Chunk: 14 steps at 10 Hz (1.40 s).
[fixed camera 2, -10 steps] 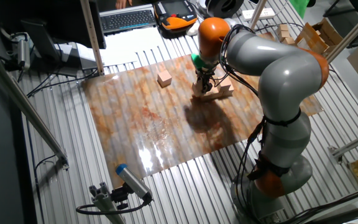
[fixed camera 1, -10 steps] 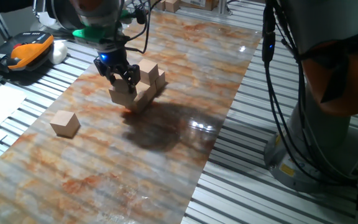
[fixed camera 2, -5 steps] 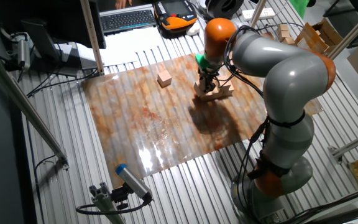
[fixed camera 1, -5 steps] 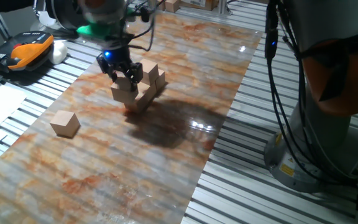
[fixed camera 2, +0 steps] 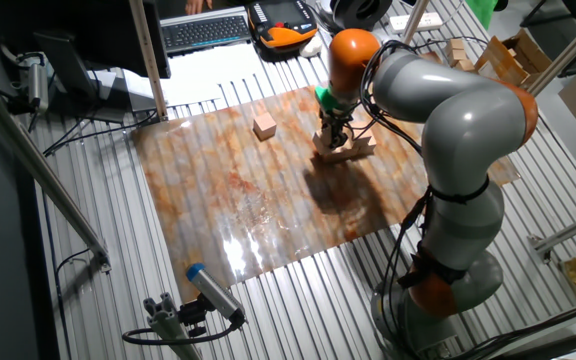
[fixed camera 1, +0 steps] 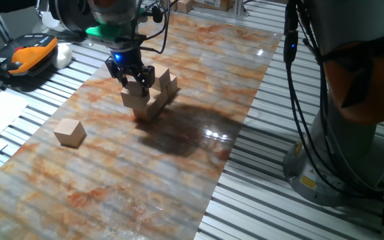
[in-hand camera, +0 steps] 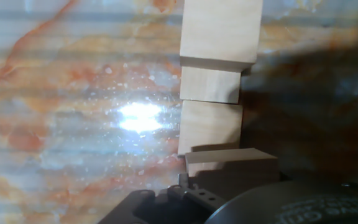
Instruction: Stack the blocks into a pyramid shape
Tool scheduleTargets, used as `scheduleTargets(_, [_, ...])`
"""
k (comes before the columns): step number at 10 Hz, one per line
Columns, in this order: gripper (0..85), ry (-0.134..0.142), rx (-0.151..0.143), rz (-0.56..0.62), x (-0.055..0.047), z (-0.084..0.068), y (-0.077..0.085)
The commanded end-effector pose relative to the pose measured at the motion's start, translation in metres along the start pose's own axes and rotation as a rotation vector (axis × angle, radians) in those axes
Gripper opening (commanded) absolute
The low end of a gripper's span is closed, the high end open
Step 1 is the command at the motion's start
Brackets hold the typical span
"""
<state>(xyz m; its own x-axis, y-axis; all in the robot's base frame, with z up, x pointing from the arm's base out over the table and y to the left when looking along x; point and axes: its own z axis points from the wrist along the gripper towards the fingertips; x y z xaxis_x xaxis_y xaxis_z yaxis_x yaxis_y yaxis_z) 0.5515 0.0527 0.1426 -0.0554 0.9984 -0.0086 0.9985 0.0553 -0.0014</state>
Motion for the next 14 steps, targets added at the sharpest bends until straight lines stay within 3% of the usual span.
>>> scheduleTargets(1, [0.0,-0.003,0.003,-0.005,-0.0013,0.0003,-0.0014])
scheduleTargets(11, [0.0,-0.009,0.004,-0.036,-0.0039,0.0028,-0.0036])
scheduleTargets(14, [0.0,-0.043,0.032,-0.061,-0.0039,0.0028,-0.0036])
